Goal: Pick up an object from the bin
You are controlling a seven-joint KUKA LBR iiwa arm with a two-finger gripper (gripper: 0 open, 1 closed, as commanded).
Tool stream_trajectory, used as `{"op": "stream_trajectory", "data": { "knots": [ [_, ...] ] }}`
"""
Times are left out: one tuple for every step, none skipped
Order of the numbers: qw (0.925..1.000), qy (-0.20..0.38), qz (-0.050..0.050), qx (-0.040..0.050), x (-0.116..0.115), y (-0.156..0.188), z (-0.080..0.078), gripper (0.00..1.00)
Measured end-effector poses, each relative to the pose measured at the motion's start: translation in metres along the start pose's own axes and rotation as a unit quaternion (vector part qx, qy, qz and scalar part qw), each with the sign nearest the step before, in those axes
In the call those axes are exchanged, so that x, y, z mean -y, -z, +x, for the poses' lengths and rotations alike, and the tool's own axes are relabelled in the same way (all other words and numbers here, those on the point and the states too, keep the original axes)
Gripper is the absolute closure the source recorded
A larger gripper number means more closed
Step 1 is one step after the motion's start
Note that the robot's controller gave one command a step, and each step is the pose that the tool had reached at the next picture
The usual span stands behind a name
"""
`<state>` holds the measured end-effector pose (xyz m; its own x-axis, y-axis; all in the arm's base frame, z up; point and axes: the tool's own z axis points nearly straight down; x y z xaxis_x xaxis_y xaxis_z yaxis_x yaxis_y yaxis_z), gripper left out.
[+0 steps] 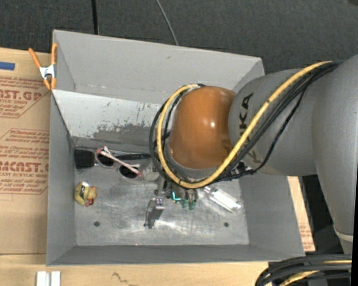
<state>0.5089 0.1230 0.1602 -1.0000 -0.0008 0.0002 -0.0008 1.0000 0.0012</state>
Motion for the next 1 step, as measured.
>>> {"op": "stream_trajectory", "data": {
  "knots": [
    [0.9996, 0.028, 0.001, 0.0005, -0.0129, -0.0019, 0.0032, 0.00]
  ]
}}
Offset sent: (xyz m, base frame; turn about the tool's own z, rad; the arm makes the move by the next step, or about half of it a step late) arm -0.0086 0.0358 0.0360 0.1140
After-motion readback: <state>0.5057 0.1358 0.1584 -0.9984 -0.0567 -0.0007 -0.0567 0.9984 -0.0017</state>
